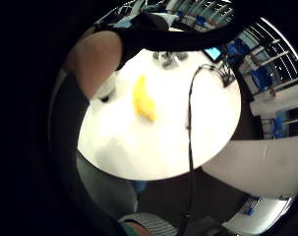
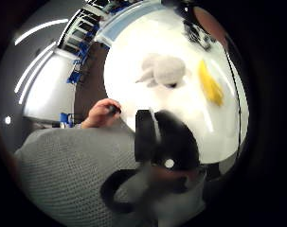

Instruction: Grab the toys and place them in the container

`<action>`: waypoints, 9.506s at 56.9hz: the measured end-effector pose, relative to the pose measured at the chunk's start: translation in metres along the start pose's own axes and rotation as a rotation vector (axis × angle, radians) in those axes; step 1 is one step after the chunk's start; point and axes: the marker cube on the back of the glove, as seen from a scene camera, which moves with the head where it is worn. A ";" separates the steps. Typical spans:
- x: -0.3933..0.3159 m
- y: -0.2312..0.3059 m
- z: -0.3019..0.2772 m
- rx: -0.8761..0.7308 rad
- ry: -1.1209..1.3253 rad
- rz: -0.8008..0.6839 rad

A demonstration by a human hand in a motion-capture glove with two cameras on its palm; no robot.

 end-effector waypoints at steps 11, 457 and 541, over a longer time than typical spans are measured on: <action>-0.017 -0.098 -0.001 -0.082 0.011 -0.097; 0.092 -0.047 0.101 -0.297 0.258 0.247; -0.107 -0.471 0.033 -0.303 -0.011 -0.063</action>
